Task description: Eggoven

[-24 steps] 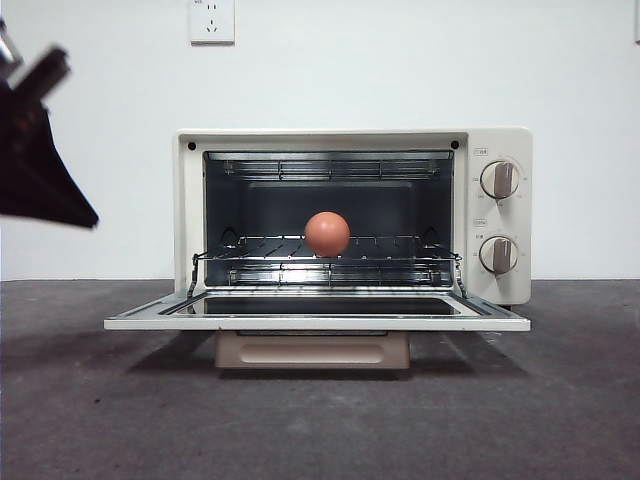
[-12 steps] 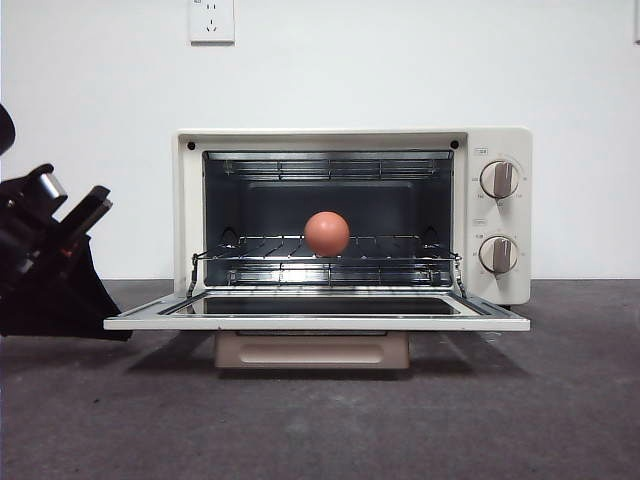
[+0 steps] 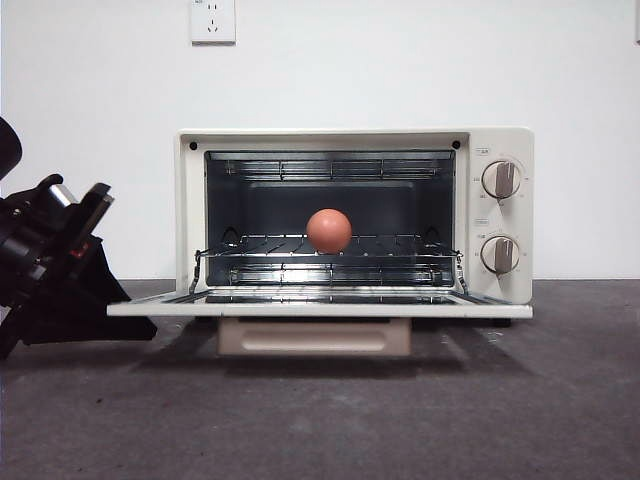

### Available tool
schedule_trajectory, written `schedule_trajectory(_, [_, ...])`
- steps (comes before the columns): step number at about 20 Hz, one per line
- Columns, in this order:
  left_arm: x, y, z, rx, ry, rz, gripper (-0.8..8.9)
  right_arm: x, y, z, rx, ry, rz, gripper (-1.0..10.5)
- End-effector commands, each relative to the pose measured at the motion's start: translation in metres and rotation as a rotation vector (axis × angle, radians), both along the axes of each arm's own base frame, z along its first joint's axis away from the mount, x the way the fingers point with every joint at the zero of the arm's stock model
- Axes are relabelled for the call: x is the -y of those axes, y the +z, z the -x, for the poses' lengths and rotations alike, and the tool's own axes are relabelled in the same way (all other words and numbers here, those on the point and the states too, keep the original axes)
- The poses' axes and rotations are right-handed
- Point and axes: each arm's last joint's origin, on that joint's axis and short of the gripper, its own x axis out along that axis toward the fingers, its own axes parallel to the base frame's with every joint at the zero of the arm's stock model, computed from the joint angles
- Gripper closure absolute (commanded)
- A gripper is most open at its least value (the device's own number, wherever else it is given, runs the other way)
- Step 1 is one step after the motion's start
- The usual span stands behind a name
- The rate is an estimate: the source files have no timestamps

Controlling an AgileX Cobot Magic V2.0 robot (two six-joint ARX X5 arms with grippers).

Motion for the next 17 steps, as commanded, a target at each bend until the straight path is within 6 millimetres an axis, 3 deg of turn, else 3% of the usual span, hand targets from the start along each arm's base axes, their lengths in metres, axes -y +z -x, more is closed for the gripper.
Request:
schedule_trajectory(1, [0.004, 0.003, -0.005, -0.002, -0.036, 0.110, 8.07, 0.000, 0.006, 0.001, 0.017, 0.008, -0.010, 6.5])
schedule_trajectory(8, [0.000, 0.040, -0.028, 0.160, 0.032, 0.300, 8.07, 0.000, 0.006, 0.001, 0.013, 0.006, -0.014, 6.5])
schedule_trajectory(14, [0.001, 0.078, -0.054, 0.293, 0.085, 0.323, 8.07, 0.001, 0.001, 0.002, -0.027, 0.003, 0.013, 6.5])
schedule_trajectory(17, [0.002, 0.085, -0.057, 0.303, 0.086, 0.336, 8.07, 0.001, -0.001, 0.003, -0.046, 0.003, 0.031, 6.5])
